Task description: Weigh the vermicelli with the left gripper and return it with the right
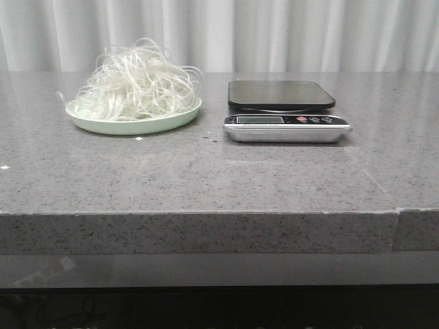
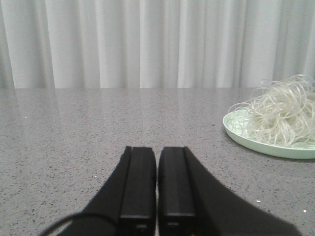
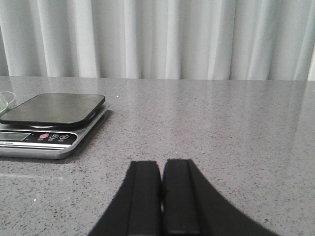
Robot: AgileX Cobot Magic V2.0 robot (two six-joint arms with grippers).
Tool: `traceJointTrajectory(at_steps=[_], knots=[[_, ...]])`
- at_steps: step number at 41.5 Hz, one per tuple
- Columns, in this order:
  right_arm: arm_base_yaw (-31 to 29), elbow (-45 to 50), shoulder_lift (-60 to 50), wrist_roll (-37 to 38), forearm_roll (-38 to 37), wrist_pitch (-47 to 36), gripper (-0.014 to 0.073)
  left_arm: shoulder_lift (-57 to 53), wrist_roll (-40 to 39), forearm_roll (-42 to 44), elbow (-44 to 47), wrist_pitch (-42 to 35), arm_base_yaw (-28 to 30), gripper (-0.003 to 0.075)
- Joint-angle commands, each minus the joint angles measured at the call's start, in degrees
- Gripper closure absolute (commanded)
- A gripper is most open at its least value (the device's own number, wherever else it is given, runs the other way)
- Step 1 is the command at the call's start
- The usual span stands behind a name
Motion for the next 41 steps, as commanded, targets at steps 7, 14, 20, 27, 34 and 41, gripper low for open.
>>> traceJointTrajectory(at_steps=[7,14,20,27,34,41], knots=[[-0.20,-0.41,-0.85,-0.56,0.15,-4.92,0.0435,-1.06,-0.59,-0.66,0.44,-4.49,-0.29,0.0576],[-0.20,-0.41,-0.85,-0.56,0.15,-4.92,0.0435,-1.06,-0.59,-0.66,0.44,-4.49,-0.29,0.0576],[-0.20,-0.41,-0.85,-0.56,0.15,-4.92,0.0435,-1.06,-0.59,-0.66,0.44,-4.49,-0.29,0.0576],[-0.20,-0.41,-0.85,-0.56,0.15,-4.92,0.0435,-1.06,-0.59,-0.66,0.44,-4.49,-0.29,0.0576],[-0.20,-0.41,-0.85,-0.56,0.15,-4.92,0.0435,-1.06,-0.59,-0.66,0.44,-4.49,-0.29,0.0576],[-0.20,-0.41,-0.85,-0.56,0.15,-6.13,0.0435,-1.06,-0.59,-0.66,0.44,-5.24,-0.29,0.0576]])
